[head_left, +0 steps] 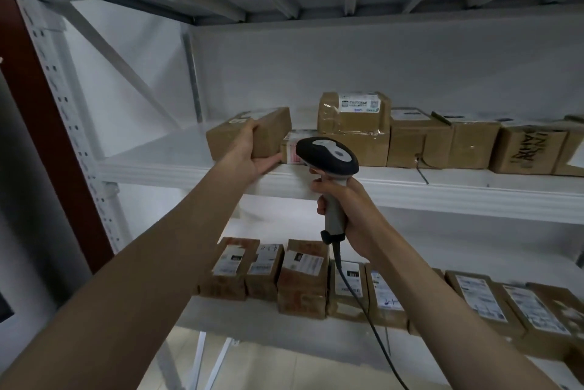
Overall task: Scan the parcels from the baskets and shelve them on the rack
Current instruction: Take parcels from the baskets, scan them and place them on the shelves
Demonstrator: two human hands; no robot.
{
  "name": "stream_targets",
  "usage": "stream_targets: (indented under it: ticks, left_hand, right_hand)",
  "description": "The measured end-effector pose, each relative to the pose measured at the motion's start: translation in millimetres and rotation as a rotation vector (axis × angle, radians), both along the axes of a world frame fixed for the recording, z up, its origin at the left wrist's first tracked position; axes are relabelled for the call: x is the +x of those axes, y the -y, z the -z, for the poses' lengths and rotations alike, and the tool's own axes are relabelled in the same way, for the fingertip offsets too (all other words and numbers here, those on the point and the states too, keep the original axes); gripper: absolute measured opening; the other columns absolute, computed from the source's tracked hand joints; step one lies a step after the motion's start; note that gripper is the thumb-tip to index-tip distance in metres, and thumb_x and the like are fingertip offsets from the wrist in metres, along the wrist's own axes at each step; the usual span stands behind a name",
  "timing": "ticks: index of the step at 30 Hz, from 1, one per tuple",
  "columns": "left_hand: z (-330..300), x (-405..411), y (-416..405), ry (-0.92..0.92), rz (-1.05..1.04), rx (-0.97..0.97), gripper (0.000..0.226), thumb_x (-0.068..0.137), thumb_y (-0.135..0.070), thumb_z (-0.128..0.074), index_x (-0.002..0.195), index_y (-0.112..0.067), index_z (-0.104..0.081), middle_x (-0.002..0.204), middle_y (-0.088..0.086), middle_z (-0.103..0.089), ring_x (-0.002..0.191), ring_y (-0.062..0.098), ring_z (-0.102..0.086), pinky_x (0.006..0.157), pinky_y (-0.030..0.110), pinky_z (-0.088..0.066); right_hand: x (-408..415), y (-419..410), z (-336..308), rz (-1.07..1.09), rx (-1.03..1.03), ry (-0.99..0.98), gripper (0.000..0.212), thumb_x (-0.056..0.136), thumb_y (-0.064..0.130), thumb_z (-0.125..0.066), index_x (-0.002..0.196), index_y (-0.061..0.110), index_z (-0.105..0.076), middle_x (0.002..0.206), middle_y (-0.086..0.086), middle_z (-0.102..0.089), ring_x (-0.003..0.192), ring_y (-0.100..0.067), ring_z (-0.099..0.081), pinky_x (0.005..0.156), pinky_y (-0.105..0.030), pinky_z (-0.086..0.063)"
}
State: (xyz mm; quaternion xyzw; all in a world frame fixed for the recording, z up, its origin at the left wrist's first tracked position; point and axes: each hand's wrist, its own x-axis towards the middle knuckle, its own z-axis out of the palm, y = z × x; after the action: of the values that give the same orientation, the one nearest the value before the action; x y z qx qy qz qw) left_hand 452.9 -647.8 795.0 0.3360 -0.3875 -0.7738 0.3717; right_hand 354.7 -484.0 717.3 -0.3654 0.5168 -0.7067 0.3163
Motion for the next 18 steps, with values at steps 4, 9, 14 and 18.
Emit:
stream_targets:
  ticks: [4, 9, 14, 18]
  left_hand:
    - [7.4, -10.2, 9.8, 0.044, 0.015, -0.020, 0.040, 0.087, -0.037, -0.076, 0.097, -0.009, -0.050, 0.097, 0.022, -0.061, 0.089, 0.041, -0.067, 0.044, 0.041, -0.059]
    - [15.4, 1.0, 16.4, 0.186, 0.070, -0.085, 0.048, 0.089, -0.055, -0.069, 0.094, -0.011, -0.051, 0.094, 0.027, -0.067, 0.060, 0.037, -0.073, 0.043, 0.036, -0.058]
    - [27.0, 18.1, 4.5, 0.180, 0.071, -0.105, 0.054, 0.095, -0.053, -0.061, 0.122, -0.007, -0.047, 0.094, 0.027, -0.068, 0.060, 0.036, -0.074, 0.044, 0.036, -0.058]
    - [51.5, 29.0, -44.1, 0.189, 0.147, -0.155, 0.063, 0.101, -0.049, -0.050, 0.143, -0.003, -0.040, 0.094, 0.024, -0.068, 0.061, 0.033, -0.074, 0.047, 0.035, -0.059]
  right_hand:
    - [-12.0, 5.9, 3.2, -0.003, -0.030, 0.036, 0.035, 0.089, 0.004, -0.068, 0.124, 0.002, -0.063, 0.084, -0.006, -0.061, 0.061, -0.013, -0.054, 0.059, -0.028, -0.046]
    - [-9.7, -4.6, 2.6, 0.002, -0.039, 0.050, 0.036, 0.088, 0.005, -0.068, 0.124, 0.003, -0.063, 0.087, -0.008, -0.060, 0.062, -0.012, -0.055, 0.059, -0.027, -0.047]
    - [10.1, -37.3, 1.9, 0.018, -0.074, 0.047, 0.037, 0.089, 0.009, -0.068, 0.126, 0.006, -0.063, 0.095, -0.009, -0.058, 0.063, -0.013, -0.054, 0.060, -0.029, -0.047]
    - [44.5, -90.2, 12.0, 0.113, -0.083, 0.069, 0.034, 0.090, 0.008, -0.068, 0.124, 0.008, -0.065, 0.089, -0.003, -0.061, 0.060, -0.013, -0.053, 0.058, -0.027, -0.048]
